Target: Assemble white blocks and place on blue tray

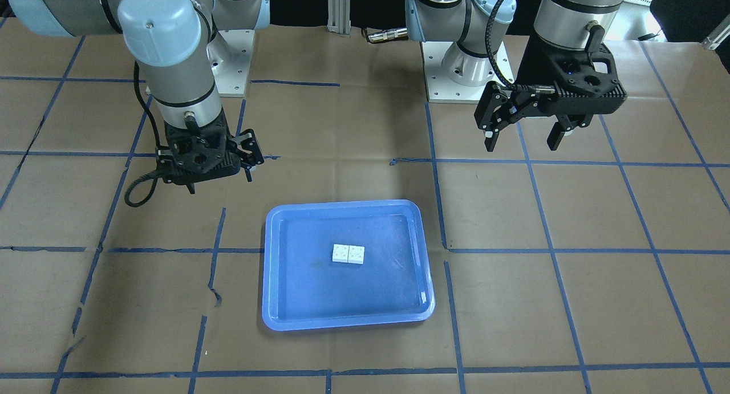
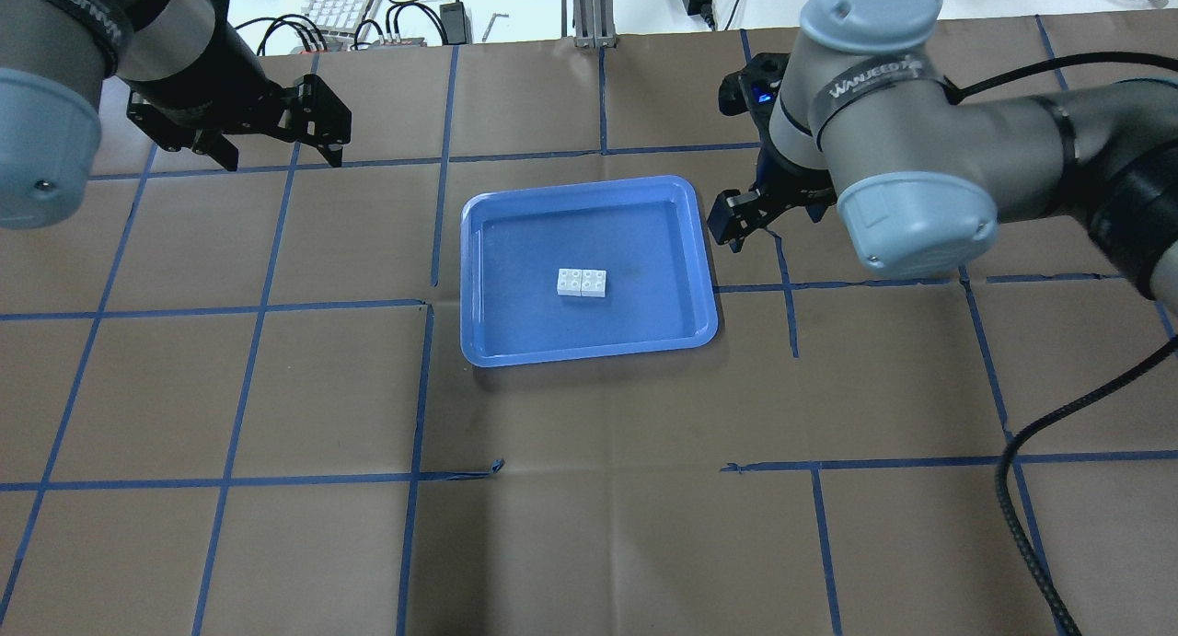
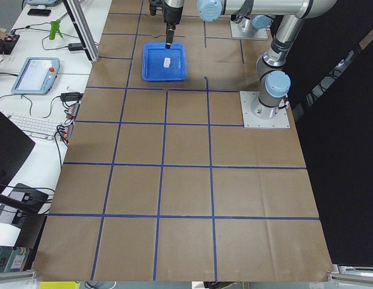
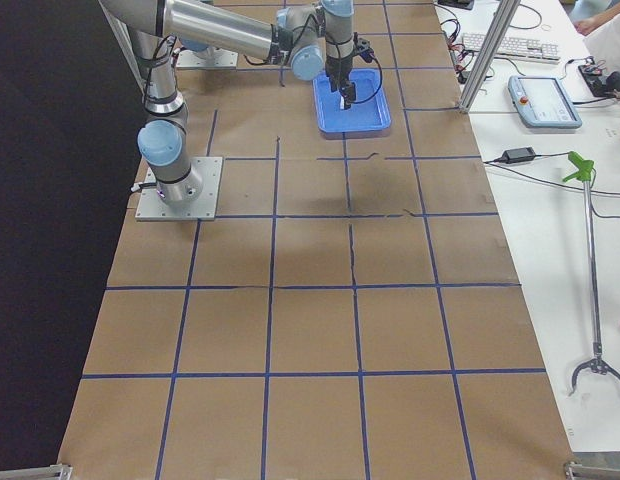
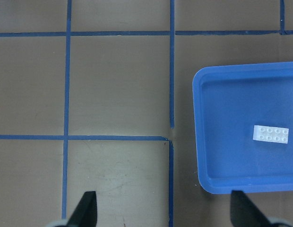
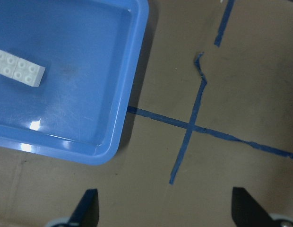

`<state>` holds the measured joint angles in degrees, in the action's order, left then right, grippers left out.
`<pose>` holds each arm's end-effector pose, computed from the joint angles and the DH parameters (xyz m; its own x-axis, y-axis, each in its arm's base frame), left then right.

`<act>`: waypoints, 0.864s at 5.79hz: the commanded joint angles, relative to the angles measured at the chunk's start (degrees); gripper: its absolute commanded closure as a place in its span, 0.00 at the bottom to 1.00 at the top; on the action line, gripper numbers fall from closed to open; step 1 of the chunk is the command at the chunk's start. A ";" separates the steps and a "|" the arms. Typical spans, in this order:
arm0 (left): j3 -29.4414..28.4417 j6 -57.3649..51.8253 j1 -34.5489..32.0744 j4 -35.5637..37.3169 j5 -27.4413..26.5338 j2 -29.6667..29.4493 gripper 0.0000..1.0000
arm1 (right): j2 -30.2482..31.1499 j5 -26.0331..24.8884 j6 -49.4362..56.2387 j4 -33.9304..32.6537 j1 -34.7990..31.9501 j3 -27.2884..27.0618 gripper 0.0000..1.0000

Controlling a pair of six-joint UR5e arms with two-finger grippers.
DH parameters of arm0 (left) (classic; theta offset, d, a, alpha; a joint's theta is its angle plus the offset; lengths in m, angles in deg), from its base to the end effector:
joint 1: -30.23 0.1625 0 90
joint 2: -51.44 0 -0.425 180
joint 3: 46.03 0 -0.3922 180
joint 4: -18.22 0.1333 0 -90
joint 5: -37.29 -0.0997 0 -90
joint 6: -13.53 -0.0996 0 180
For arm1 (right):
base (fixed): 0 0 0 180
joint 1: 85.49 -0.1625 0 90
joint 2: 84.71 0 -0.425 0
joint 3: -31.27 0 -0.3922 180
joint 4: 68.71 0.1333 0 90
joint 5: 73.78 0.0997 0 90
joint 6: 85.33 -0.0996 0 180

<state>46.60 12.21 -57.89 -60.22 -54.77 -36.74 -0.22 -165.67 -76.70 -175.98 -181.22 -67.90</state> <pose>-0.1134 -0.4992 0.5025 -0.9991 -0.0169 -0.0396 -0.0092 0.9826 -0.1857 0.1817 -0.5087 0.3912 -0.9684 -0.2463 0.0394 -0.2479 0.9680 -0.0397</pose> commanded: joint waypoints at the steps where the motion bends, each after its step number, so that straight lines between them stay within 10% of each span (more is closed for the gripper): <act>1: 0.01 0.00 0.06 0.04 -0.05 0.02 0.01 | 0.59 -0.56 -3.71 18.41 2.99 11.48 0.00; 5: 0.01 0.00 0.06 -0.05 -0.05 0.02 0.01 | 0.59 0.14 -3.53 22.01 4.23 15.85 0.00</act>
<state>46.60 12.21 -57.86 -60.25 -54.81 -36.72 0.36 -165.52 -80.12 -154.07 -176.98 -52.15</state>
